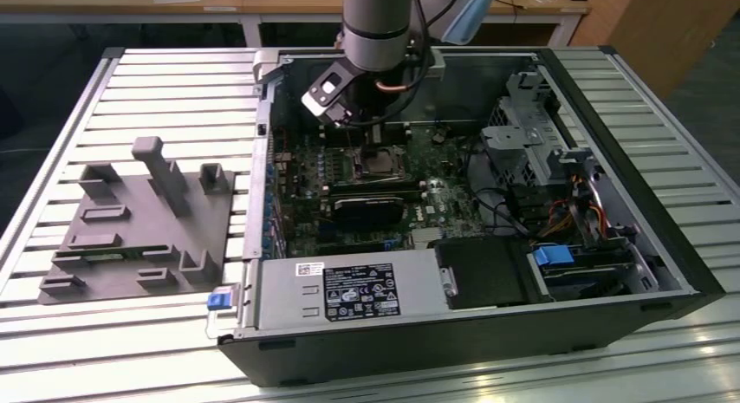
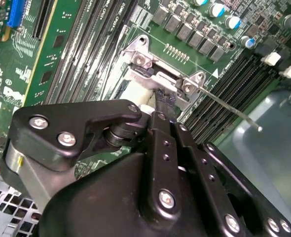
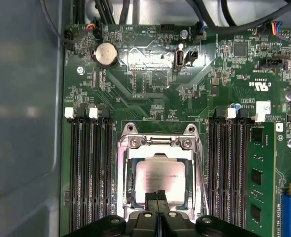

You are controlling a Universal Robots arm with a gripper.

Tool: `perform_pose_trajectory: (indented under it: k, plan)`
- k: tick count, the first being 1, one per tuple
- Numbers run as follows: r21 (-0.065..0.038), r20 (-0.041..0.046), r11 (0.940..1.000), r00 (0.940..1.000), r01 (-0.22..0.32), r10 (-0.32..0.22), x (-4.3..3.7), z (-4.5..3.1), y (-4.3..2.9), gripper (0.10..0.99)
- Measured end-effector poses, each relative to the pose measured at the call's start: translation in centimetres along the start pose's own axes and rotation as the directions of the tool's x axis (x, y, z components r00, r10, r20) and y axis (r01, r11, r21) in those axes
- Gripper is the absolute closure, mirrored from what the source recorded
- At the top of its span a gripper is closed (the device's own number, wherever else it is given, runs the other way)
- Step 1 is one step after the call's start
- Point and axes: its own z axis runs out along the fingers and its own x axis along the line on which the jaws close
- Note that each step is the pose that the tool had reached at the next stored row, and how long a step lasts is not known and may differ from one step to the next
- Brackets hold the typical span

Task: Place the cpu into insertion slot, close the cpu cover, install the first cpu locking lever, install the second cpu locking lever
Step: 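Close the cpu cover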

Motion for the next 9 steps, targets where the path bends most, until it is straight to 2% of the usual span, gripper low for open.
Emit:
perform_pose_trajectory:
  k: [9]
  plan:
    - [0.0,0.0,1.0,1.0,0.0,0.0,0.04,0.8,-0.29,0.98]
